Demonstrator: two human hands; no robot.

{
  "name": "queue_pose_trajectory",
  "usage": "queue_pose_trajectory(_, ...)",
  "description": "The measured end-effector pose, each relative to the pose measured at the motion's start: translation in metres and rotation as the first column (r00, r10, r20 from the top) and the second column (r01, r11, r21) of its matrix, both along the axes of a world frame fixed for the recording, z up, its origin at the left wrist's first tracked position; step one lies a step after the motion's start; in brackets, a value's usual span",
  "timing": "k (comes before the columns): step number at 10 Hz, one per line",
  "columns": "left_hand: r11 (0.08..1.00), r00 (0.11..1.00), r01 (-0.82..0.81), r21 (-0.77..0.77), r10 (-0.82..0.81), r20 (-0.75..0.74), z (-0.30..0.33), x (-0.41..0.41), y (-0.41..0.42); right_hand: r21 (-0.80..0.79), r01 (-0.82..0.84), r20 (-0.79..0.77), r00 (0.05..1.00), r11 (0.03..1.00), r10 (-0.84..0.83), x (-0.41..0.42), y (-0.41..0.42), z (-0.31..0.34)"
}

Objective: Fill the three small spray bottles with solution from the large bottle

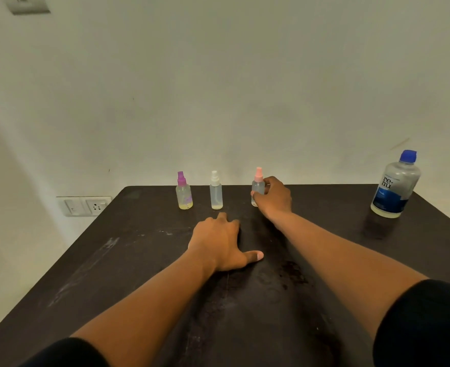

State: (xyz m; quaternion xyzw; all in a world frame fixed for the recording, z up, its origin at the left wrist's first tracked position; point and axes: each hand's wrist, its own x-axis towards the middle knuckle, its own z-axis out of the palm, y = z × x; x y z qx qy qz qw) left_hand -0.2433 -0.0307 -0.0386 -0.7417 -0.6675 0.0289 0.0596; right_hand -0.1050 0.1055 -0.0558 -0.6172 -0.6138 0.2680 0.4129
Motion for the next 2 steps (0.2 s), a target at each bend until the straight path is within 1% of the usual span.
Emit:
queue_pose_trajectory(1,1.0,1.0,0.012,-0.027,-0.012,-0.004,0.002,-0.002,0.0,0.0,-0.011,-0.001,1.0,1.0,0.011,0.005,-0.007,0.004)
queue_pose_trajectory(2,0.998,0.995,0.004,-0.066,0.002,0.095,0.005,-0.01,-0.007,0.013,0.028,0.04,0.999,1.0,-0.028,0.015,-0.022,0.009)
